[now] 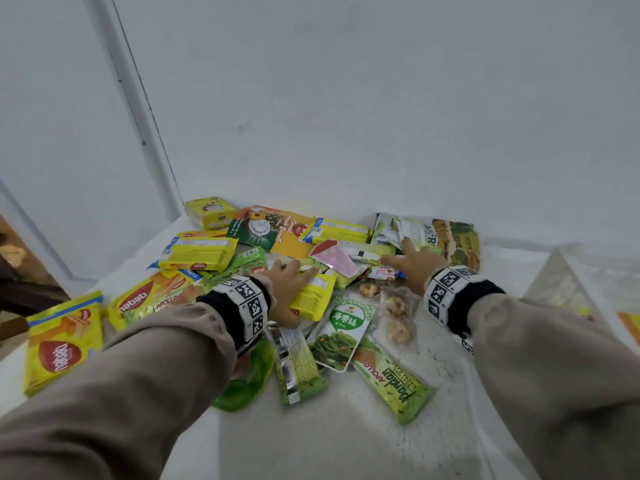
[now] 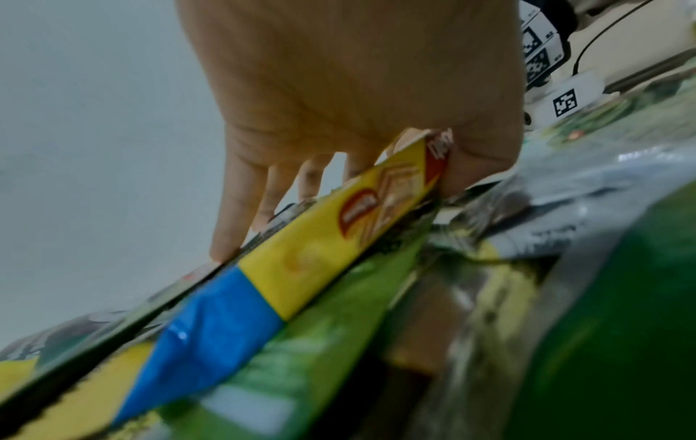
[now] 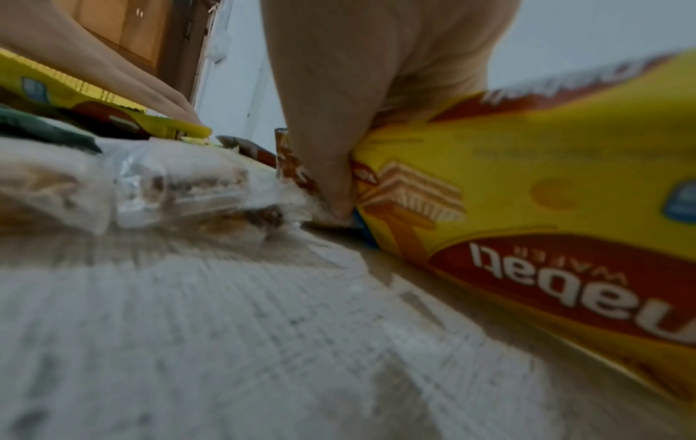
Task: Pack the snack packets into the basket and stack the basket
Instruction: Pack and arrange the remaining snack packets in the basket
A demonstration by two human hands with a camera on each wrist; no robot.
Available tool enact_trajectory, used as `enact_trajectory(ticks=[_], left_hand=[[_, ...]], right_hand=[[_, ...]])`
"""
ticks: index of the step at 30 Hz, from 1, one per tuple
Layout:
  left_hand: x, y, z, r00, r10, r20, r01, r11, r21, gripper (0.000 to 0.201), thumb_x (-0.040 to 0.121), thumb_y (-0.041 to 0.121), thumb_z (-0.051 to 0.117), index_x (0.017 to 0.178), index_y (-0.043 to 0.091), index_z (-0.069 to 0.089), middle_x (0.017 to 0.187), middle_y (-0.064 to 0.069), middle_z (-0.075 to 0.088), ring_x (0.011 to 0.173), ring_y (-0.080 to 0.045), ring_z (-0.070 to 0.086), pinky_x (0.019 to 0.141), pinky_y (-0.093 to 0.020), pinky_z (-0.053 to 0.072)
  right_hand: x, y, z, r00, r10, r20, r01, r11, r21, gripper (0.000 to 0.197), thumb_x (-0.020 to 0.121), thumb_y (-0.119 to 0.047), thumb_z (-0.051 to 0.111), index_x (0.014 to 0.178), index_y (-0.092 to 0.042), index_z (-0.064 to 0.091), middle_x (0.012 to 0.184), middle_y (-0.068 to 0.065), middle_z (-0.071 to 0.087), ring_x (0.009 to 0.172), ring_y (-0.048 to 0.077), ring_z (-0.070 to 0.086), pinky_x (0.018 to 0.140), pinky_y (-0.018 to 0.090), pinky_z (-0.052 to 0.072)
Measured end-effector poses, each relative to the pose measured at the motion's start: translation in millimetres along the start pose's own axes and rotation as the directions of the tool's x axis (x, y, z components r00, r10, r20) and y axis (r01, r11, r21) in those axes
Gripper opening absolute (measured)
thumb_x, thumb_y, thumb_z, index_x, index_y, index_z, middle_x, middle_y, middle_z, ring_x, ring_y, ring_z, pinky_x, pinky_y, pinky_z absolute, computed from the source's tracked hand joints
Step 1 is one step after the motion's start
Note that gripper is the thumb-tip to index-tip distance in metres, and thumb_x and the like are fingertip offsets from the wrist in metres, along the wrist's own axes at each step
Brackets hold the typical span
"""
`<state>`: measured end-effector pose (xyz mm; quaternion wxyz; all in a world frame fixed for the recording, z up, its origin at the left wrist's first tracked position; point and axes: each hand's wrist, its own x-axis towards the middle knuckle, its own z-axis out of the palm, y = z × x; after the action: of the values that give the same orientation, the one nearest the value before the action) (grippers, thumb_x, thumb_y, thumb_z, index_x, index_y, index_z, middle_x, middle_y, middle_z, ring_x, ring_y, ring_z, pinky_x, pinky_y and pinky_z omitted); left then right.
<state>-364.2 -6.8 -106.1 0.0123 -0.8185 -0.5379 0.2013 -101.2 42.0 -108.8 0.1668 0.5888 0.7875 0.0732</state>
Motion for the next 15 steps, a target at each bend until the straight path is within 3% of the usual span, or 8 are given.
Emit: enact_trajectory(ticks=[3, 7, 15], left_hand=[[-1.5, 0.5, -0.3, 0.999, 0.021, -0.048, -0.022, 1.0, -0.021, 0.095, 0.076, 0.047, 0.057, 0.146, 0.022, -0.001, 0.14, -0.009, 0.025, 0.122, -0.033, 0.035, 0.09, -0.046, 0.047], [-3.0, -3.2, -2.2, 0.995, 0.002, -0.098, -0.004, 1.0, -0.016, 0.087, 0.085, 0.048, 0.047, 0.147, 0.014, -0.004, 0.144, -0.009, 0.024, 0.126, -0.032, 0.034, 0.095, -0.042, 0.043], [0.4, -3.2, -2.3, 0.995, 0.005, -0.102, -0.013, 0.997, -0.075, 0.082, 0.082, 0.05, 0.05, 0.147, 0.021, 0.009, 0.142, -0.006, 0.027, 0.127, -0.03, 0.033, 0.098, -0.043, 0.042]], right_hand=[[-2.6, -2.0, -4.1, 1.0, -0.006, -0.026, 0.005, 1.0, -0.028, 0.044, 0.093, -0.014, 0.047, 0.131, -0.03, 0.03, 0.136, 0.015, 0.025, 0.1, 0.036, 0.052, 0.063, 0.033, 0.046], [-4.1, -6.2, -5.6, 0.999, -0.008, -0.036, 0.006, 0.999, -0.043, 0.045, 0.092, -0.01, 0.045, 0.131, -0.028, 0.031, 0.138, 0.015, 0.024, 0.106, 0.036, 0.049, 0.064, 0.032, 0.042], [-6.4, -6.1, -8.9, 0.997, -0.048, -0.052, 0.045, 0.998, -0.051, 0.044, 0.092, -0.004, 0.043, 0.129, -0.023, 0.032, 0.135, 0.015, 0.029, 0.1, 0.033, 0.052, 0.064, 0.032, 0.04]])
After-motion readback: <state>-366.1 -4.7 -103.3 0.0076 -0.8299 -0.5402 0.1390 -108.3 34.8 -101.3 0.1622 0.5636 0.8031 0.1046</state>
